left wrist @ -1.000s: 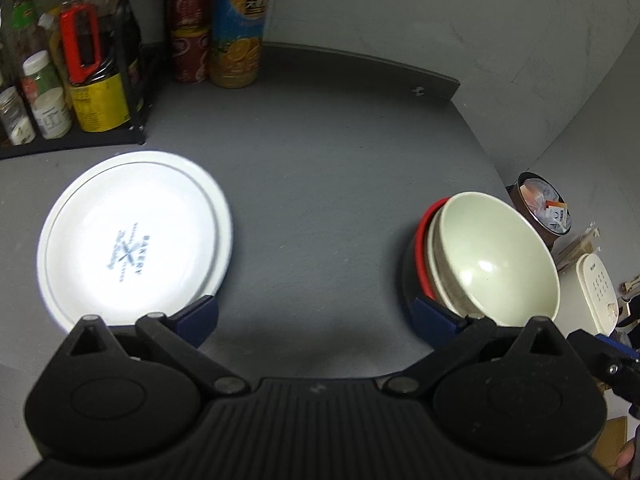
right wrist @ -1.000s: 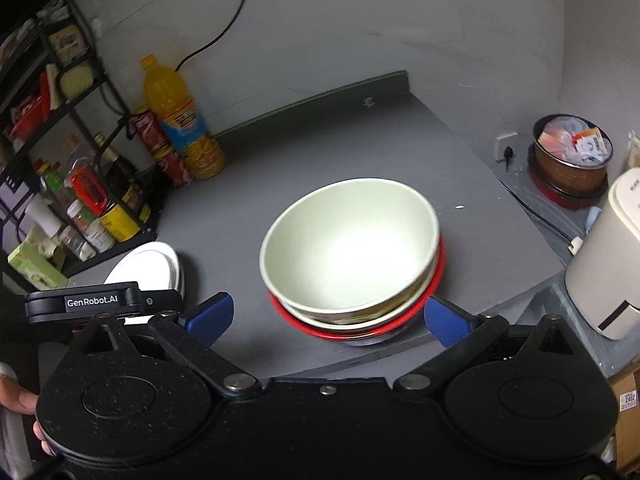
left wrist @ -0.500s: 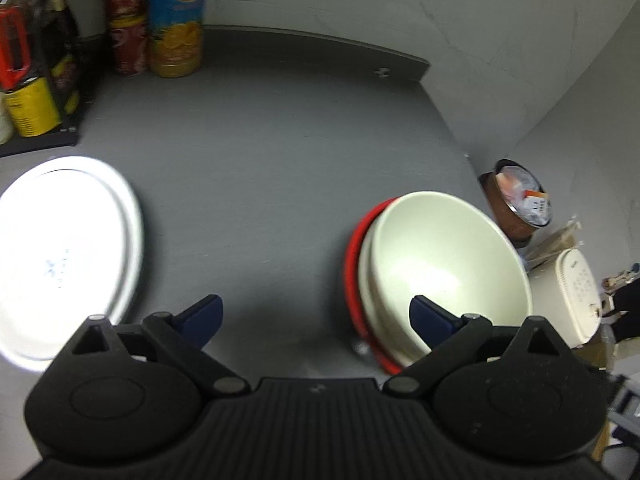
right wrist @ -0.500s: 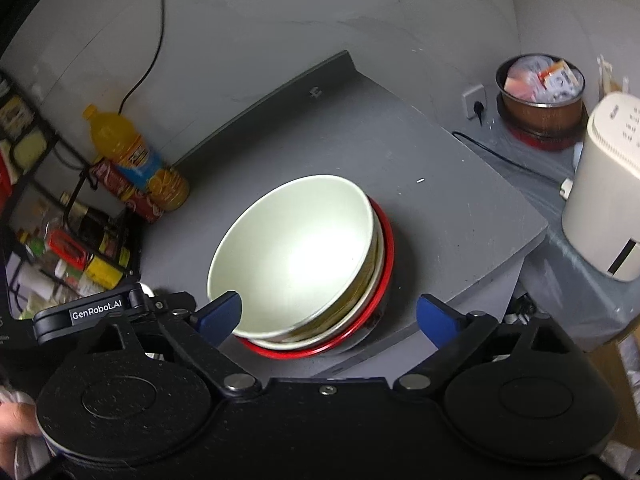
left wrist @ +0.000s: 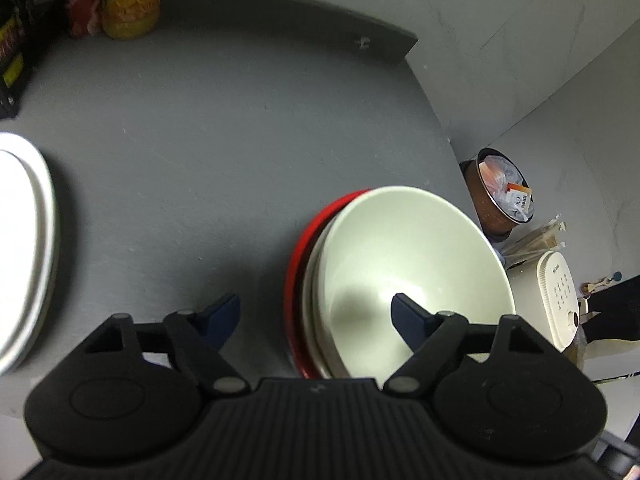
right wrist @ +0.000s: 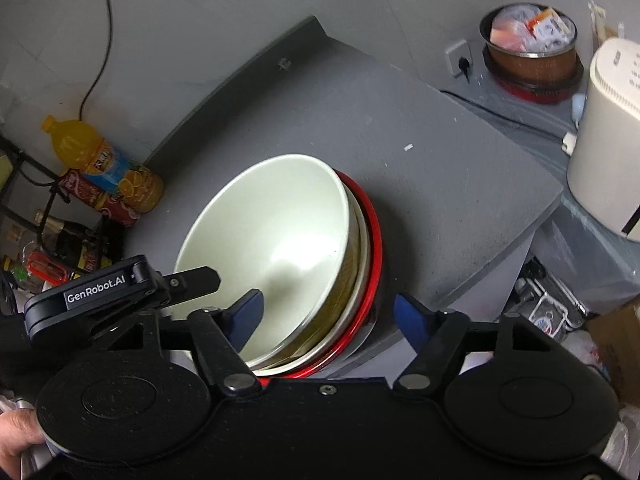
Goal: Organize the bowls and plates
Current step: 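Move the right gripper to the red-and-black bowl stack and grasp its rim, then lift the nested bowls and carry them over the white plate stack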
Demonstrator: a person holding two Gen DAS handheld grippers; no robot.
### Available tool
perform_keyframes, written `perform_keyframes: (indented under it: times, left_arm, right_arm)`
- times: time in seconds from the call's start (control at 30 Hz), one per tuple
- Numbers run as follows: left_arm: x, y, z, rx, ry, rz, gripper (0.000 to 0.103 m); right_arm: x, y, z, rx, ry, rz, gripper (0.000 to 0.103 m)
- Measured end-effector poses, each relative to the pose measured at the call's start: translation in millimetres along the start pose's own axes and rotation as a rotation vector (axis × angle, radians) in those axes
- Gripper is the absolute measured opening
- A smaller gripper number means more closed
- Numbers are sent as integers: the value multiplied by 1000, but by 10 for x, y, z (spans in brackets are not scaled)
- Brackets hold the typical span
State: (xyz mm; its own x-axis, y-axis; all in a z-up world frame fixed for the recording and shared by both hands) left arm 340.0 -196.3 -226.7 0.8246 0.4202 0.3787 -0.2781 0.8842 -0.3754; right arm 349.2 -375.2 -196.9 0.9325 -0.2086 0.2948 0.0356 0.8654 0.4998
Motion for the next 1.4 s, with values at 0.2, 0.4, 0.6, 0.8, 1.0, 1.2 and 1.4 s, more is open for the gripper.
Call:
perform_keyframes:
  times: [0.2,0.4,0.6,0.8,1.0,1.2,1.4]
  left_arm:
    - [-42,29,-208,-51,70,77,64]
    - [-90,115,-385,-45,116,105,44]
    - [-93,183,-469,-80,124,125,38]
    - [-85,224,-453,-101,147,120,35]
    - [-39,345,-335,-95,135,95,35]
    - [38,430,-195,-96,109,88,35]
    - [157,558,18,-97,65,95,35]
  right_arm:
    - [-35,-69,-158,-12,37,-35,57]
    - [-77,-127,-244,-9,51,-80,49]
    - [-115,-184,-341,-20,57,-134,45]
    - [-100,-173,-318,-63,48,-123,38]
    - [-160,-96,-311,-58,46,-100,37]
    - [-149,36,-287,-34,34,-76,37]
    - [-101,260,-254,-3,18,-41,37]
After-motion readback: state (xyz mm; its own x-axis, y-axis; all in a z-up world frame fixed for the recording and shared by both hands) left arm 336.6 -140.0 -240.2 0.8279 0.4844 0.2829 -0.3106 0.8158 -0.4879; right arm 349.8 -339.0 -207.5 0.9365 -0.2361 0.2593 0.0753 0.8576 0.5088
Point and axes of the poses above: each gripper's, at about its wrist camera, not at the fingertips, and z roughly against the way its jaws point, y to its left, x to its top, the point moved 9 cm from there along -z, roughly the way its jaws point, and after that the axes turned 2 degrees about -y, right-handed, at the moved point
